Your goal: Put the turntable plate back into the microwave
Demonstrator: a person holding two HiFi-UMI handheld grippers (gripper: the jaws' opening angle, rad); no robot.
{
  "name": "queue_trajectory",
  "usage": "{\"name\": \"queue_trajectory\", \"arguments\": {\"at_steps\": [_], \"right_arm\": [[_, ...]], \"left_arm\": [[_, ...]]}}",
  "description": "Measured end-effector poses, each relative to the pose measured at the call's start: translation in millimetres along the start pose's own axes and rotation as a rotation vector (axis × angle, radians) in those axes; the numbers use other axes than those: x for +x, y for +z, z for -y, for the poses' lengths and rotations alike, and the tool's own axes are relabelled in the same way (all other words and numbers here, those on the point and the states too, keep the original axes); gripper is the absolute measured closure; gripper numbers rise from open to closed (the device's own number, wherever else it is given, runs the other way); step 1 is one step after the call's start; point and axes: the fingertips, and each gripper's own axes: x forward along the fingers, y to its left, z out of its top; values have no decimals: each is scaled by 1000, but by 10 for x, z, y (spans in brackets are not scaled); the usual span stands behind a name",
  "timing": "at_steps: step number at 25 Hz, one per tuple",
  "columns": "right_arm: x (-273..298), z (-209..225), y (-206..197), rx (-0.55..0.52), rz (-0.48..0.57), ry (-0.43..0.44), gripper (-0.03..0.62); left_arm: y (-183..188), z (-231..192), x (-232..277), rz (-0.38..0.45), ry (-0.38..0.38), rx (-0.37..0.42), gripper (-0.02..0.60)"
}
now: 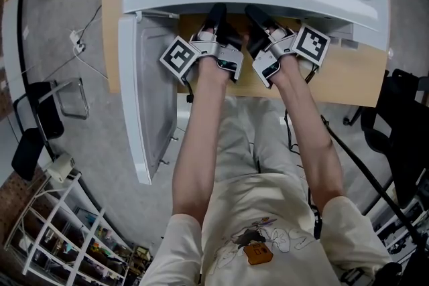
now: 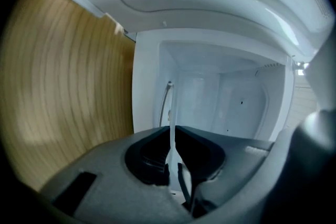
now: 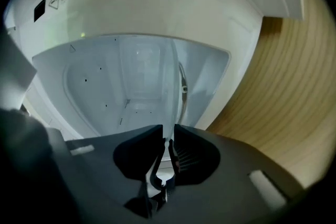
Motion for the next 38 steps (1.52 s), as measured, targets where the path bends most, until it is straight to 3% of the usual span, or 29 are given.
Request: {"name": "queue_trajectory", "arguments": {"at_steps": [3, 7, 11, 17, 20, 29, 35, 38], "right_arm": [[-17, 70, 18, -2, 12, -30, 573], [17, 115, 34, -3, 29, -61, 571], [10, 160, 75, -1, 68, -120, 568], [33, 160, 234, -33, 114, -198, 568], [-3, 177, 273, -35, 130, -216, 568], [-137, 29, 289, -46, 214, -232, 563], [-198, -51, 181, -61, 185, -207, 549], [-266, -115, 129, -100, 156, -191, 553]], "left_arm": [[-2, -9, 2, -3, 14, 18, 552], [29, -66, -22, -4, 64, 58, 551], [18, -123, -61, -1, 114, 51, 557], [49, -34, -54, 8, 81, 71, 584], [34, -36, -1, -11, 104, 59, 583], [48, -59, 33, -1, 114, 57, 583], [-2, 16, 37, -12, 88, 49, 583], [-44, 72, -12, -34, 90, 97, 583]]}}
